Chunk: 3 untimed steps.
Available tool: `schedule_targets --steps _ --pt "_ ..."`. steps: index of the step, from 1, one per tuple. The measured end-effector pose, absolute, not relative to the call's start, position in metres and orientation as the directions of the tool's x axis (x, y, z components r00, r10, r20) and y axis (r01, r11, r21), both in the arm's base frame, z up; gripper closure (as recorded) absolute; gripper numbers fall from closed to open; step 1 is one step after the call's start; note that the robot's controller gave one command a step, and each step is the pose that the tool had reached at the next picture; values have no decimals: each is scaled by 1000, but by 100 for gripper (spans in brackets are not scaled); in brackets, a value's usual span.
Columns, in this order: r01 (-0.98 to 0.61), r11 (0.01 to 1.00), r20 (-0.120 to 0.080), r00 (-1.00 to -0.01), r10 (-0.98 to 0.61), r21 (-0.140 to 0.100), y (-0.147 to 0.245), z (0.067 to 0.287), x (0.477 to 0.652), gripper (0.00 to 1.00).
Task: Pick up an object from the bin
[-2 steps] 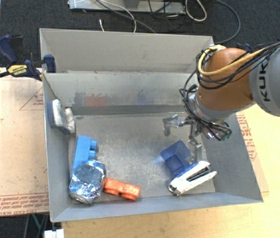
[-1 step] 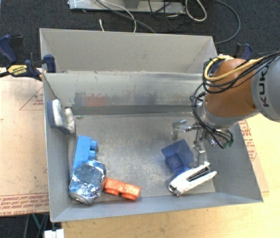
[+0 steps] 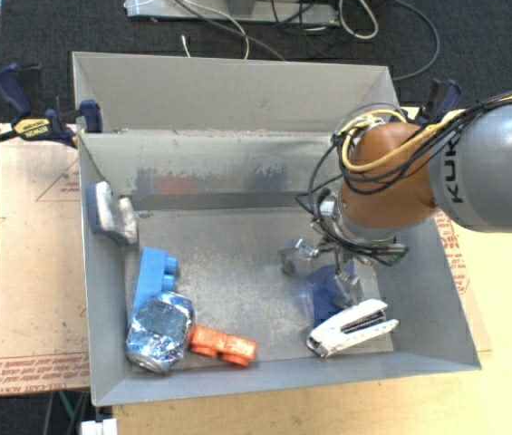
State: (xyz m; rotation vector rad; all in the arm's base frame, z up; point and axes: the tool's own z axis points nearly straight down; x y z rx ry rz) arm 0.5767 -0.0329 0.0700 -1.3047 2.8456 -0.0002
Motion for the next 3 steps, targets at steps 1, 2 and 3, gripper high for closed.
schedule_targets --steps 1,2,3 --pt "-635 773 -7 -773 -635 5 -27 71 578 100" --pt "-634 773 -7 -773 -634 5 -27 71 578 100" --pt "-634 773 -6 -773 -634 7 -26 81 578 100"
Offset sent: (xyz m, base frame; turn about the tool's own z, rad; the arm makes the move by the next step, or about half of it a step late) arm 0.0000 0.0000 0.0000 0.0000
